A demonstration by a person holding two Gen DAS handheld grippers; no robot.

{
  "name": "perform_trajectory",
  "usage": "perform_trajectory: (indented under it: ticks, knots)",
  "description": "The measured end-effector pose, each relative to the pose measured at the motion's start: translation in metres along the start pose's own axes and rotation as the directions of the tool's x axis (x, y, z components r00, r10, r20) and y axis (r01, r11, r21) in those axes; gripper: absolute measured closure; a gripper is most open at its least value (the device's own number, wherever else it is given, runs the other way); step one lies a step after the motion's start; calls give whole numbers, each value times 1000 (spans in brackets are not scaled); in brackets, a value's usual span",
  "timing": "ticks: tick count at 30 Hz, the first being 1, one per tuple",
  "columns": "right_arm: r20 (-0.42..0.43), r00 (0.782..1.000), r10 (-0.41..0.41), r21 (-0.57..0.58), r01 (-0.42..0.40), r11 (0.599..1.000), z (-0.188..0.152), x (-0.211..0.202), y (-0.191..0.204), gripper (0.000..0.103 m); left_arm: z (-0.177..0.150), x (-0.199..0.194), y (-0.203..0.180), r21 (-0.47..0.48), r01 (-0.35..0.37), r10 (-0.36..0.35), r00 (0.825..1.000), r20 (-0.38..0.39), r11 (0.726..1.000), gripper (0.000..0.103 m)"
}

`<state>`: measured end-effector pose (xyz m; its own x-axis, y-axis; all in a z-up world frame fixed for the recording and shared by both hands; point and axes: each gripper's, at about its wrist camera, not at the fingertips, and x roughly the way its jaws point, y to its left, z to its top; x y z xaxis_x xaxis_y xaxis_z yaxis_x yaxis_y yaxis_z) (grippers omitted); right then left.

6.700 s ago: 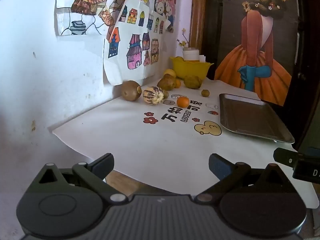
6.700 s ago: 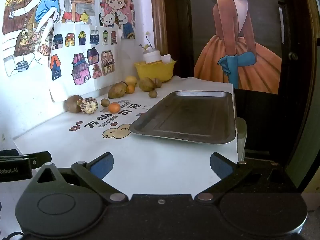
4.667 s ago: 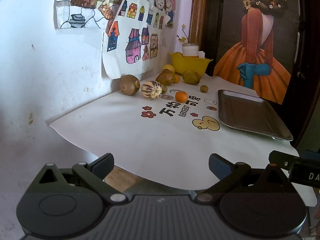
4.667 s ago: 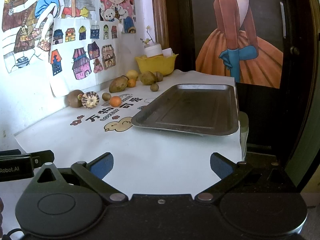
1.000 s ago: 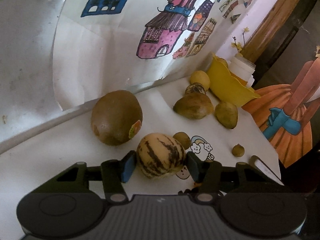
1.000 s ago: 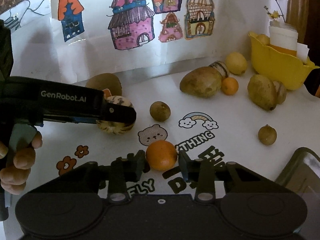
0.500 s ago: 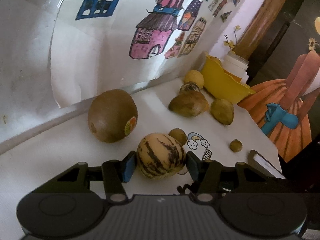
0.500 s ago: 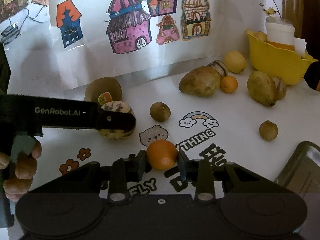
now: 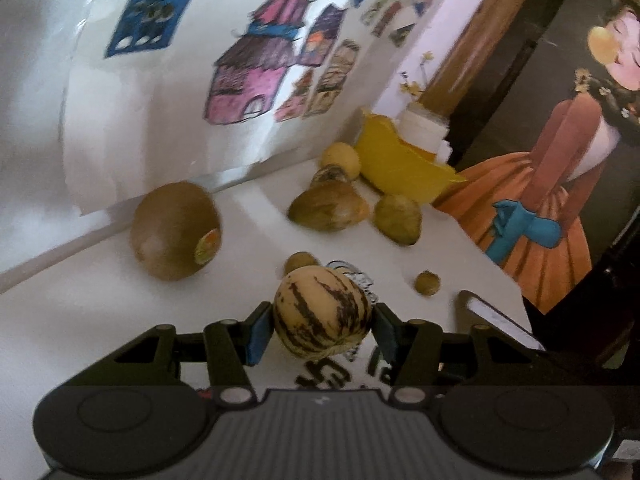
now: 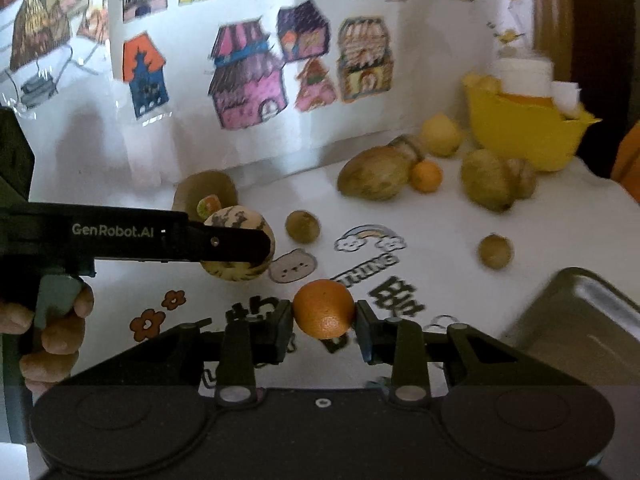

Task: Organize fruits
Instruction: 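Close left tool on the striped melon while right tool closes on the orange, then carry the striped melon onto the metal tray with left tool while right tool releases the orange there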

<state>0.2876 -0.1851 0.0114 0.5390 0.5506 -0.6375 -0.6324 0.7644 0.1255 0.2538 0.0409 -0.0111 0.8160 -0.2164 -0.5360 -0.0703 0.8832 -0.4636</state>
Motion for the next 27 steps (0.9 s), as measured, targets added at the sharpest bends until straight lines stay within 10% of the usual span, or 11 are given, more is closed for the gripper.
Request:
perform_trajectory:
  ticks: [11,27]
  knots:
    - [90,976,-196,136,183,974,-13,-69,-60,68,14,19,-66,90,118,-115,993,-39,989,45]
    - [49,859,-510,203,491,847,-57,-88,-148,68,-5,119,-165,216,234,-194,962,-193,948,45]
